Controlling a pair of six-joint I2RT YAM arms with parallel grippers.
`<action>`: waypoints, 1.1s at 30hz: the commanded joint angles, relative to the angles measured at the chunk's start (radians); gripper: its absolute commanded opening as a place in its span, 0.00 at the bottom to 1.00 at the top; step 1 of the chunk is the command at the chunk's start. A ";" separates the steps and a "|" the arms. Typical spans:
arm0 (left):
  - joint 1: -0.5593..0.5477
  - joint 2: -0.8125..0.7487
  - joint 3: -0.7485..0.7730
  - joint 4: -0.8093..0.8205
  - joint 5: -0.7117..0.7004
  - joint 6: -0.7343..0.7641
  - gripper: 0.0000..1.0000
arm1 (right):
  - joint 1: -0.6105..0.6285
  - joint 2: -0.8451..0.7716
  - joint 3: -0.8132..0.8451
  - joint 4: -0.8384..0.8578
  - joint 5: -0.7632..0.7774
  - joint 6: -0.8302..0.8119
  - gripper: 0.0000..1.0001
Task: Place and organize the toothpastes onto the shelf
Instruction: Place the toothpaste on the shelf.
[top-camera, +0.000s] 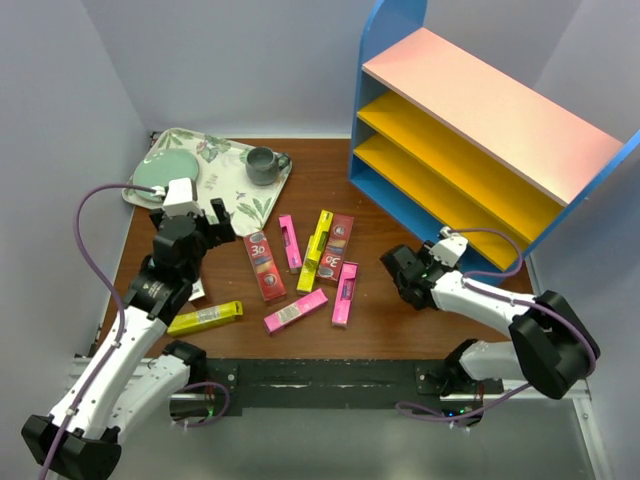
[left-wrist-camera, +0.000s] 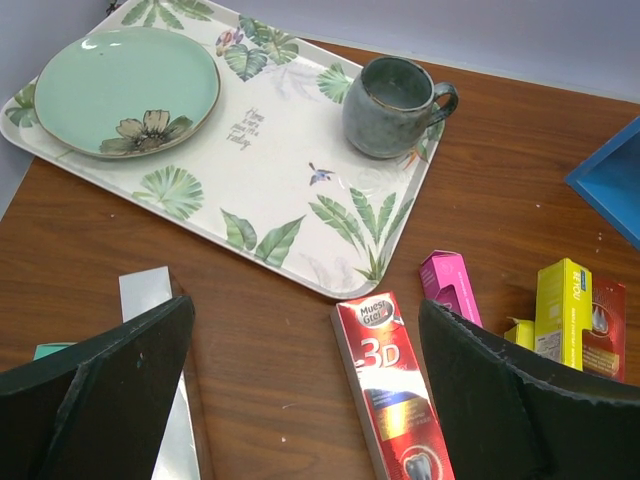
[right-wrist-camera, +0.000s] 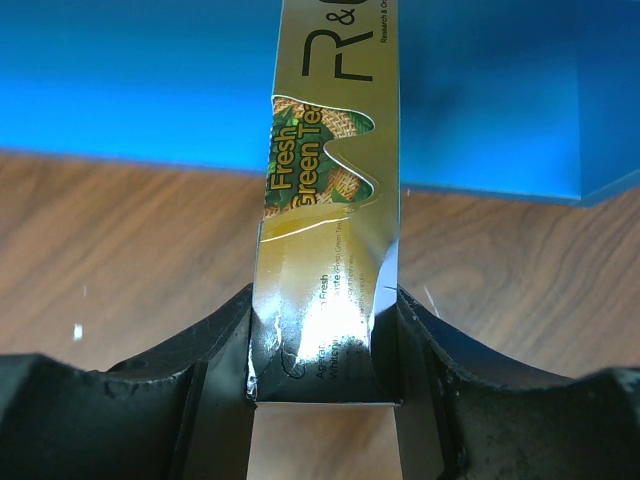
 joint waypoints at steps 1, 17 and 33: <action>0.019 -0.009 -0.003 0.033 0.037 0.020 1.00 | -0.071 0.022 0.010 0.158 0.018 -0.048 0.10; 0.060 -0.001 -0.006 0.038 0.103 0.017 1.00 | -0.226 0.110 0.032 0.198 -0.158 -0.116 0.55; 0.093 -0.023 -0.006 0.040 0.134 0.010 1.00 | -0.211 -0.110 0.033 0.129 -0.401 -0.367 0.98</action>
